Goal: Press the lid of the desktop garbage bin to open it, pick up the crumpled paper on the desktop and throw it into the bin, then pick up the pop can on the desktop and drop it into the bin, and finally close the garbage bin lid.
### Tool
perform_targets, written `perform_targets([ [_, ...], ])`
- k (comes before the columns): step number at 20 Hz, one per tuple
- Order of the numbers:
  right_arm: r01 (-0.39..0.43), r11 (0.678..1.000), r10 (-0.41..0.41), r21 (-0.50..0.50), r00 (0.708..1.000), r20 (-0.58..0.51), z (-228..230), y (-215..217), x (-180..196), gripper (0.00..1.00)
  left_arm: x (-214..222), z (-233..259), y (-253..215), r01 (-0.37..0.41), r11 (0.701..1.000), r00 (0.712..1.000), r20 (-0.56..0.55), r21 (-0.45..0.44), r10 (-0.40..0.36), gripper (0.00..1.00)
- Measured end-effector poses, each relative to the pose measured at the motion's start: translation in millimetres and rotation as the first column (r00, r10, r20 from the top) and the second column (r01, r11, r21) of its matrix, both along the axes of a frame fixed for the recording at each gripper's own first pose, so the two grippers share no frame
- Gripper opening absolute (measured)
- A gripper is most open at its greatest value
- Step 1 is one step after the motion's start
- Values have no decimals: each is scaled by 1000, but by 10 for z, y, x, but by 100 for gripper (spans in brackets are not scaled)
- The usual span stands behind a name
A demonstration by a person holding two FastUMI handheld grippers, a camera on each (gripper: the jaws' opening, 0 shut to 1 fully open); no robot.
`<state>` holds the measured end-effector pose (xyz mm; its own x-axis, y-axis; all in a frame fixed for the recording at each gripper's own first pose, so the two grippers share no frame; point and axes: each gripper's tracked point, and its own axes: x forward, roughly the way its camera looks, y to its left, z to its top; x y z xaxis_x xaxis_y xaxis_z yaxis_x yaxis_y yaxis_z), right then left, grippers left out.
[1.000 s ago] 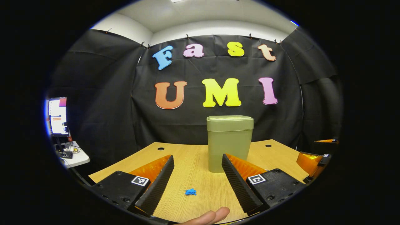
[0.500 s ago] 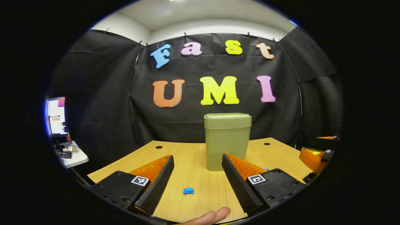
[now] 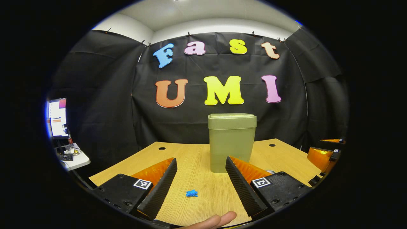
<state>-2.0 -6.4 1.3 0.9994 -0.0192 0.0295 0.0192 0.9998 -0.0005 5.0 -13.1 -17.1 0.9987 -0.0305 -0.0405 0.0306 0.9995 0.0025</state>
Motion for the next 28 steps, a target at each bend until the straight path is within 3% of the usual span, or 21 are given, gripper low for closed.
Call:
perform_targets([
  [2, -15, 1000, 15, -17, 1000, 9, 37, 64, -1, 61, 13, -24, -4, 4, 1000, 1000, -8, -8, -4, 99],
  [6, -34, 999, 34, -18, 999, 10, 112, 167, 76, 19, 43, -74, 3, 1, 1000, 1000, -23, -10, -1, 99],
  [7, -33, 999, 33, -19, 999, 9, 141, 177, 105, 15, 58, -82, -4, 5, 1000, 1000, -24, -10, -5, 99],
  [8, -27, 999, 27, -25, 1000, 10, 174, 188, 143, 2, 71, -92, -15, 9, 1000, 1000, -26, -9, -9, 99],
  [9, -24, 999, 25, -41, 1000, 13, 215, 200, 173, 0, 88, -99, -16, 10, 1000, 1000, -29, -9, -10, 99],
  [19, -78, 996, 80, -31, 993, 82, 1312, 532, 643, 0, 134, -130, 22, 13, 1000, 999, -36, -1, -13, 99],
  [28, -74, 997, 74, -12, 997, -13, 1916, 816, 1529, 0, 155, -84, 207, 6, 998, 999, -41, -58, -8, 99],
])
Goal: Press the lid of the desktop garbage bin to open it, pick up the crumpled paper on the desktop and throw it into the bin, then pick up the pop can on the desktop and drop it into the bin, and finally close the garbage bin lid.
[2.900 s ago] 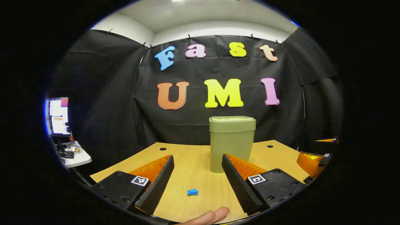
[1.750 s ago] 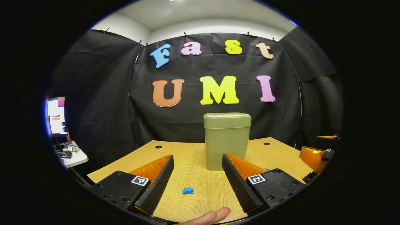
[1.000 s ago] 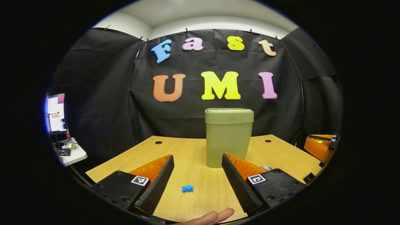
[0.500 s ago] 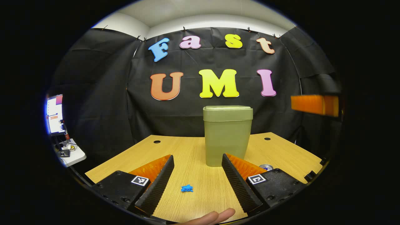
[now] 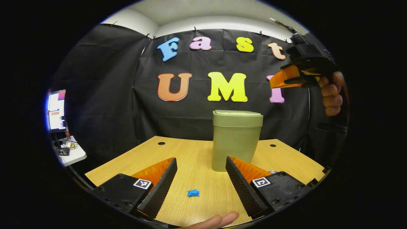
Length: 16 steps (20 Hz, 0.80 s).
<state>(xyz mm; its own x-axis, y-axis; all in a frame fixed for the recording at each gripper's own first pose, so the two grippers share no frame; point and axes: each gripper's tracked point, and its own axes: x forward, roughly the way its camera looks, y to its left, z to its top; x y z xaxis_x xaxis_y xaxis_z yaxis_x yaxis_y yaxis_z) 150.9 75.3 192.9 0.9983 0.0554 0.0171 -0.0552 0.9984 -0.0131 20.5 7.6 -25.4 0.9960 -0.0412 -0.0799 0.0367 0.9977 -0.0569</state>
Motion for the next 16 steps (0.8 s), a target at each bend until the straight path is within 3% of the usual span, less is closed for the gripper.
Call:
perform_targets([
  [5, 34, 997, -43, -73, 991, -123, -157, 224, 797, 0, 9, 42, 88, -6, 1000, 1000, 5, -15, 6, 99],
  [7, 37, 998, -46, -55, 985, -169, -289, 268, 1023, 0, 14, 61, 157, -13, 1000, 1000, 13, -7, 13, 99],
  [10, 71, 995, -84, -62, 971, -223, -439, 218, 1244, 0, 30, 90, 212, -12, 1000, 1000, 23, -2, 12, 99],
  [16, 57, 998, -63, -26, 953, -298, -664, 268, 1403, 0, 51, 116, 356, -29, 999, 999, 28, -13, 29, 99],
])
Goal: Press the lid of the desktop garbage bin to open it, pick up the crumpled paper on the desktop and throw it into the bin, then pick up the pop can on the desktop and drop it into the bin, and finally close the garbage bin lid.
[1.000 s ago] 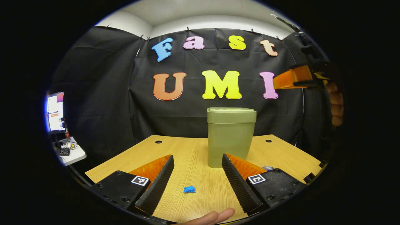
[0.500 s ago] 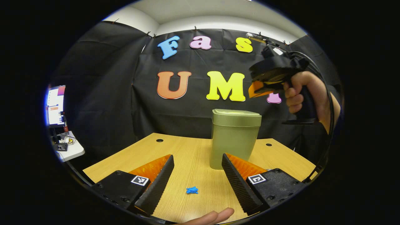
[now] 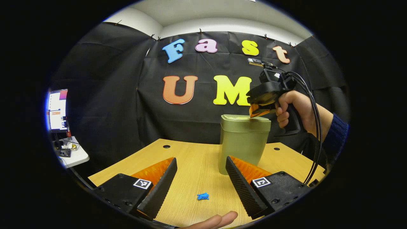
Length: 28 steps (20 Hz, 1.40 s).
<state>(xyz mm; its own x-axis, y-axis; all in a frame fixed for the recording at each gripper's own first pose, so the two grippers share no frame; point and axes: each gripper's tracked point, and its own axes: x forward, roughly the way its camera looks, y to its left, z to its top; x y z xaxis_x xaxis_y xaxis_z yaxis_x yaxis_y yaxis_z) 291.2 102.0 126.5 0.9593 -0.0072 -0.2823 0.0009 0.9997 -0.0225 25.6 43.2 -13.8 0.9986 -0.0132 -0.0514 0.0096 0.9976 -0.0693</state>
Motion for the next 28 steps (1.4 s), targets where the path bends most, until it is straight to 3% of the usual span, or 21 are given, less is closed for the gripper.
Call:
perform_targets([
  [7, 7, 1000, -7, -23, 1000, -2, -85, -16, 43, 1, 38, -34, 51, -14, 1000, 1000, -12, -8, 14, 99],
  [12, 7, 999, -6, 51, 1000, -19, -104, -21, 34, 1, 38, -36, 30, -9, 1000, 1000, -15, -8, 9, 99],
  [19, -10, 988, 2, 156, 999, 51, 44, -31, -18, 0, 87, -110, 6, -5, 1000, 999, -38, -11, 5, 99],
  [22, -29, 986, 19, 162, 998, 62, 86, -22, -131, 0, 118, -153, 53, -30, 999, 998, -45, 10, 31, 99],
  [28, -65, 979, 28, 192, 981, 191, 474, -101, -668, 0, 135, -181, 21, -27, 999, 998, -48, 21, 28, 99],
])
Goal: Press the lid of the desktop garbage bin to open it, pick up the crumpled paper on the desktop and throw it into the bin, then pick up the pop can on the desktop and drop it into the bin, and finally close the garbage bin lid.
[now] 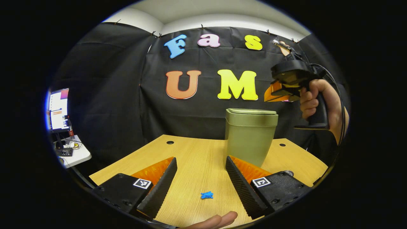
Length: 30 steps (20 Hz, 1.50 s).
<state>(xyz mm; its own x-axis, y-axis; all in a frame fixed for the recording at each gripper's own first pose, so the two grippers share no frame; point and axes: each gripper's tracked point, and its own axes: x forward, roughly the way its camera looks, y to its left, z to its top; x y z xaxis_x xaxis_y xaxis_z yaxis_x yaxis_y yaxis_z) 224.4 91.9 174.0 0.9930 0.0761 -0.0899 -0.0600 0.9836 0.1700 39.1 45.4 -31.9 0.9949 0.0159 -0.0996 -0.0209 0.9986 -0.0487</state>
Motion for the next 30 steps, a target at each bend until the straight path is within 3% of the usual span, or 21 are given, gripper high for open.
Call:
perform_targets([
  [4, -34, 998, 35, -62, 999, 18, 10, 59, -272, 0, 4, -23, 5, -3, 1000, 1000, -8, 2, 3, 99],
  [12, -61, 996, 63, -69, 998, 22, -75, 75, -494, 0, 9, -39, -45, 10, 1000, 1000, -11, 19, -10, 99],
  [16, -40, 996, 46, -80, 997, 68, -139, -25, -689, 0, 12, -43, -44, 13, 1000, 1000, -15, 20, -12, 99],
  [19, -16, 994, 27, -112, 994, 103, -248, -131, -850, 6, 34, -83, -24, 5, 1000, 1000, -29, 5, -5, 99],
  [20, -18, 993, 31, -117, 994, 106, -304, -127, -898, 10, 54, -104, -2, 1, 1000, 999, -36, 6, -1, 99],
  [21, -10, 992, 24, -123, 994, 110, -354, -158, -951, 19, 77, -112, 30, -4, 1000, 999, -39, 8, 4, 99],
  [24, 20, 987, 3, -162, 990, 141, -447, -289, -1155, 29, 132, -101, 144, -30, 1000, 999, -39, 10, 30, 99],
  [28, 1, 994, 17, -107, 985, 169, -558, -346, -1501, 67, 143, -110, 221, -49, 999, 998, -44, 7, 49, 99],
  [30, -4, 992, 28, -126, 982, 185, -619, -370, -1648, 84, 171, -142, 248, -54, 998, 997, -51, 20, 55, 99],
])
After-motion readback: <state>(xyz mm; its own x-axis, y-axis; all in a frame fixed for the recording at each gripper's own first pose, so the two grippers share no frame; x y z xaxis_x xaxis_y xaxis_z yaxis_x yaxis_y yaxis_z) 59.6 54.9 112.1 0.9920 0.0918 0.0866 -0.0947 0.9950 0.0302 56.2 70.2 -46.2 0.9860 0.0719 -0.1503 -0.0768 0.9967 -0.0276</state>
